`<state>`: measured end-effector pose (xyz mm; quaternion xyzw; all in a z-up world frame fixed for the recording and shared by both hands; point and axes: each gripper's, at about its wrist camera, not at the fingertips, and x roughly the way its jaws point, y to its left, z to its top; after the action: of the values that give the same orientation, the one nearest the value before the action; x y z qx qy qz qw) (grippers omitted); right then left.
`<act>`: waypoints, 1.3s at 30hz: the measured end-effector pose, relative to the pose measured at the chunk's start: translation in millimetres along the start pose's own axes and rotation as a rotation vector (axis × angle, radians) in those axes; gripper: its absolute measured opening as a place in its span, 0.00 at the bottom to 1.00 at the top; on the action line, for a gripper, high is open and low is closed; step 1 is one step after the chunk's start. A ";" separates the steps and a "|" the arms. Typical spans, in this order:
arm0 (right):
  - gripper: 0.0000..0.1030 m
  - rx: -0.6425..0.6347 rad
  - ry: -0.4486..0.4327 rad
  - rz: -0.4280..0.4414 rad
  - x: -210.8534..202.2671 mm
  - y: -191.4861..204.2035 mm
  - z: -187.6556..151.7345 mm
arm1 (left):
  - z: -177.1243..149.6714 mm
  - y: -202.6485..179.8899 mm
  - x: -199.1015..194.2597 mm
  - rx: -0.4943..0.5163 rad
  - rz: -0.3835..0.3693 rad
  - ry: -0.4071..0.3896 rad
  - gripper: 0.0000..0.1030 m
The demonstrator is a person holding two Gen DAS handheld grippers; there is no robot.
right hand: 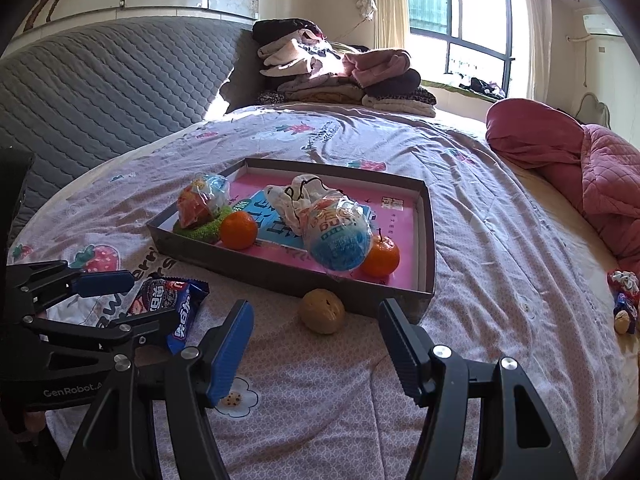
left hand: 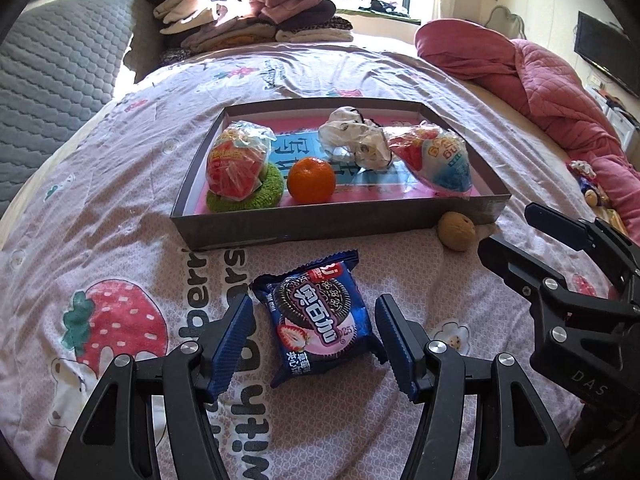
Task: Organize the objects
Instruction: 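Move left tool to the blue Oreo cookie pack while right tool approaches the walnut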
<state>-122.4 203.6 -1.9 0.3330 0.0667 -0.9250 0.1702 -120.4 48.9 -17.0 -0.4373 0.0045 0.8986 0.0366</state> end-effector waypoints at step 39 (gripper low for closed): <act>0.33 0.071 0.146 -0.037 65.2 2.1 2.1 | 1.3 38.8 31.5 -0.122 -0.020 0.059 0.64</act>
<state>-169.9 183.5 -42.0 0.4040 0.0522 -0.9031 0.1357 -143.5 12.2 -41.9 -0.4649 -0.0538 0.8835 0.0187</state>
